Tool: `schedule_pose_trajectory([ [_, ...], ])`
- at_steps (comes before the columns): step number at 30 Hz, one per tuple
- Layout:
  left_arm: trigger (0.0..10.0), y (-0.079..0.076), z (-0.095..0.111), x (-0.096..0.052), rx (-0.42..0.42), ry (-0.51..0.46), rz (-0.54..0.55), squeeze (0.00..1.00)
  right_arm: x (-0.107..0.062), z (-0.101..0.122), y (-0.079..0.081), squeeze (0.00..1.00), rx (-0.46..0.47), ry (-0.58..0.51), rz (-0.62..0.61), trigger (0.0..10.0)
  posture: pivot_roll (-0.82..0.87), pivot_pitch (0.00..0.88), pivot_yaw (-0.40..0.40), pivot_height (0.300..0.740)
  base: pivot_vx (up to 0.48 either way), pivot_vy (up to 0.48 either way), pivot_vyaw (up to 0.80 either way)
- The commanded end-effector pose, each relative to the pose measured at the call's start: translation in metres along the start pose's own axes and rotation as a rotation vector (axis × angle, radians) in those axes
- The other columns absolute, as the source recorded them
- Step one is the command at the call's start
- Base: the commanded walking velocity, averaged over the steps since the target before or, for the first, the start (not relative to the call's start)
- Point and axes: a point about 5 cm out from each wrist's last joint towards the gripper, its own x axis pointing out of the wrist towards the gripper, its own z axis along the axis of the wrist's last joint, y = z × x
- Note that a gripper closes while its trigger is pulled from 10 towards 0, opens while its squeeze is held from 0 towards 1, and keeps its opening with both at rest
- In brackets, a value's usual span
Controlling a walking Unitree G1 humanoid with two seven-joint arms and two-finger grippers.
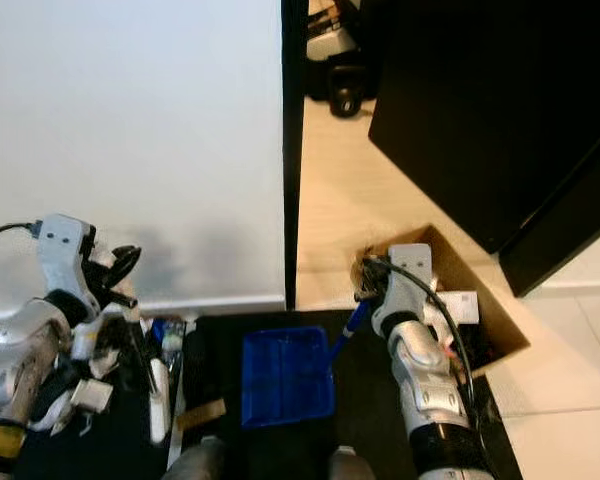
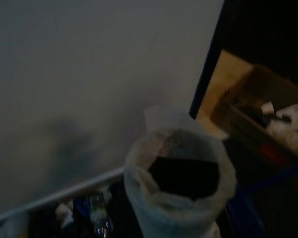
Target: Sweep floor
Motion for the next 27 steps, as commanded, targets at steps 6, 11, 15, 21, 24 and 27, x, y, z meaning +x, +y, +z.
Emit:
schedule_pose_trajectory([
  [6, 10.0, 0.017, -0.012, -0.018, 0.046, 0.025, 0.034, 0.0, 0.007, 0.001, 0.007, 0.0, -0.033, -0.003, 0.017, 10.0, 0.1, 0.284, 0.047, 0.74, 0.0, 0.0, 0.0],
  [11, 10.0, 0.022, -0.024, -0.022, -0.02, -0.006, 0.068, 0.0, 0.013, 0.002, 0.008, 0.0, -0.045, 0.006, 0.017, 10.0, 0.09, 0.322, 0.027, 0.74, 0.0, 0.0, 0.0],
  [15, 10.0, 0.024, -0.026, -0.018, -0.084, -0.047, 0.072, 0.0, 0.016, 0.002, 0.009, 0.0, -0.056, 0.009, 0.022, 10.0, 0.07, 0.325, 0.02, 0.74, 0.0, 0.0, 0.0],
  [21, 10.0, 0.016, -0.022, 0.001, -0.273, -0.142, -0.033, 0.0, 0.022, 0.005, 0.005, 0.0, -0.083, 0.024, 0.03, 10.0, 0.01, 0.33, -0.009, 0.74, 0.0, 0.0, 0.0],
  [24, 10.0, 0.012, -0.022, 0.005, -0.35, -0.147, -0.08, 0.0, 0.024, 0.006, 0.006, 0.0, -0.085, 0.03, 0.039, 10.0, 0.0, 0.33, -0.01, 0.74, 0.0, 0.0, 0.0],
  [27, 10.0, 0.001, -0.022, 0.013, -0.457, -0.151, -0.172, 0.0, 0.028, 0.008, 0.009, 0.0, -0.094, 0.039, 0.056, 10.0, 0.0, 0.327, -0.01, 0.74, 0.0, 0.0, 0.0],
])
